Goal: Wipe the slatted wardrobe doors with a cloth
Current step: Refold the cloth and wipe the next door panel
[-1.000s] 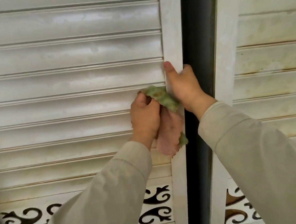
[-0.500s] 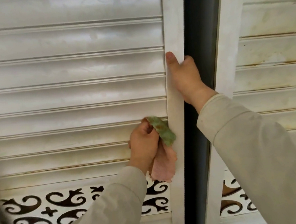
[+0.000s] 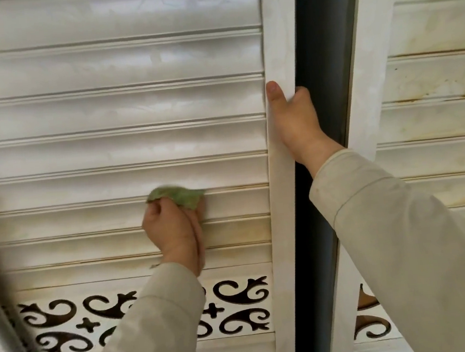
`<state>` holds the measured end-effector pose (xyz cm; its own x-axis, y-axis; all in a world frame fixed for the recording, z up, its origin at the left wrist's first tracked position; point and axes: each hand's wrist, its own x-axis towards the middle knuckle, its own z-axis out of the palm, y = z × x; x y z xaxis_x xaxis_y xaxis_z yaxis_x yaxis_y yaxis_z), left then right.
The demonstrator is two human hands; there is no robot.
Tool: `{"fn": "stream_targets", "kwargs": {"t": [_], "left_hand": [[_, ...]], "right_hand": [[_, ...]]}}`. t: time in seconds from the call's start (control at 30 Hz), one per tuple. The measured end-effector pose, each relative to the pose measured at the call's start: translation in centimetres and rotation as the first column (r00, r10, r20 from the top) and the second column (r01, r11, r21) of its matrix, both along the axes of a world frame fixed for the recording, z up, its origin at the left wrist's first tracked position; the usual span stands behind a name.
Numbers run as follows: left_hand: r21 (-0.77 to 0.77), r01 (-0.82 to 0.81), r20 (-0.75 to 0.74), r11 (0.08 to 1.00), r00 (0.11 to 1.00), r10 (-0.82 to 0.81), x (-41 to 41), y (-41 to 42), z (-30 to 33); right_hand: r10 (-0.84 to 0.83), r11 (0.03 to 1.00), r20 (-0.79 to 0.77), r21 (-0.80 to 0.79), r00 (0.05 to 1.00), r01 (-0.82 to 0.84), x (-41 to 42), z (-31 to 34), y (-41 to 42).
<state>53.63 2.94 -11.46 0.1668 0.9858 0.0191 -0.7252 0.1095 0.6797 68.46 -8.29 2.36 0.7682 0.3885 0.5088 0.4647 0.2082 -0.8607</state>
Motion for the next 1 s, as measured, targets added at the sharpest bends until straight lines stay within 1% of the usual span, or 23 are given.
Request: {"fn": "stream_targets", "kwargs": {"t": [0.03, 0.07, 0.1, 0.13, 0.17, 0.27, 0.33, 0.4, 0.47, 0.63, 0.73, 0.8, 0.87, 0.93, 1.0], "left_hand": [[0.073, 0.059, -0.131, 0.996, 0.99, -0.049, 1.2, -1.3, -0.3], [0.152, 0.089, -0.285, 0.984, 0.958, -0.042, 2.3, -2.5, -0.6], [0.208, 0.086, -0.405, 0.974, 0.914, 0.005, 3.2, -3.2, -0.6], [0.218, 0.061, -0.478, 0.974, 0.877, 0.052, 4.0, -3.7, -0.4], [0.181, 0.05, -0.494, 0.982, 0.868, 0.046, 4.3, -4.2, -0.1], [0.048, 0.13, -0.443, 0.99, 0.891, -0.096, 4.9, -5.2, 0.6], [0.041, 0.223, -0.456, 0.974, 0.872, -0.18, 5.4, -6.6, 1.3], [-0.016, 0.255, -0.417, 0.967, 0.877, -0.238, 5.9, -8.0, 2.1], [-0.063, 0.227, -0.407, 0.972, 0.883, -0.233, 6.2, -8.3, 2.4], [-0.105, 0.15, -0.407, 0.983, 0.895, -0.18, 4.2, -6.3, 2.7], [-0.112, 0.085, -0.374, 0.99, 0.92, -0.121, 2.3, -5.0, 3.3], [-0.133, 0.078, -0.326, 0.988, 0.938, -0.118, 1.2, -4.8, 3.6], [-0.202, 0.129, -0.248, 0.971, 0.952, -0.178, 0.8, -5.1, 3.5], [-0.221, 0.241, -0.175, 0.945, 0.944, -0.281, 1.9, -6.3, 3.3], [-0.185, 0.311, -0.21, 0.932, 0.914, -0.347, 3.9, -8.5, 3.2]], "right_hand": [[0.004, 1.0, 0.003, 0.0, 1.0, -0.004, 0.1, 0.0, 0.0], [0.008, 1.0, 0.006, -0.003, 1.0, -0.008, 0.0, 0.0, 0.0], [0.009, 1.0, 0.013, -0.006, 1.0, -0.009, 0.0, 0.1, 0.1], [0.007, 1.0, 0.021, -0.009, 1.0, -0.007, 0.1, 0.1, 0.0], [0.003, 1.0, 0.022, -0.009, 1.0, -0.003, 0.2, 0.1, 0.0], [-0.001, 1.0, 0.025, 0.006, 1.0, 0.001, 0.6, 0.0, -0.1], [-0.007, 1.0, 0.024, 0.018, 1.0, 0.007, 0.6, -0.1, -0.1], [-0.009, 1.0, 0.018, 0.03, 1.0, 0.009, 0.5, 0.0, -0.1], [-0.015, 0.999, 0.012, 0.035, 1.0, 0.015, 0.3, -0.1, -0.1], [-0.019, 0.998, 0.001, 0.053, 1.0, 0.019, 0.3, -0.1, -0.2], [-0.011, 0.999, -0.004, 0.053, 1.0, 0.011, 0.2, -0.2, -0.1], [-0.002, 0.998, -0.008, 0.057, 1.0, 0.002, 0.1, -0.1, 0.1], [0.009, 0.998, -0.007, 0.056, 1.0, -0.009, 0.1, 0.0, 0.2], [0.013, 0.999, -0.002, 0.049, 1.0, -0.013, 0.2, -0.1, 0.3], [0.022, 0.999, 0.001, 0.046, 1.0, -0.022, 0.4, -0.1, 0.3]]}}
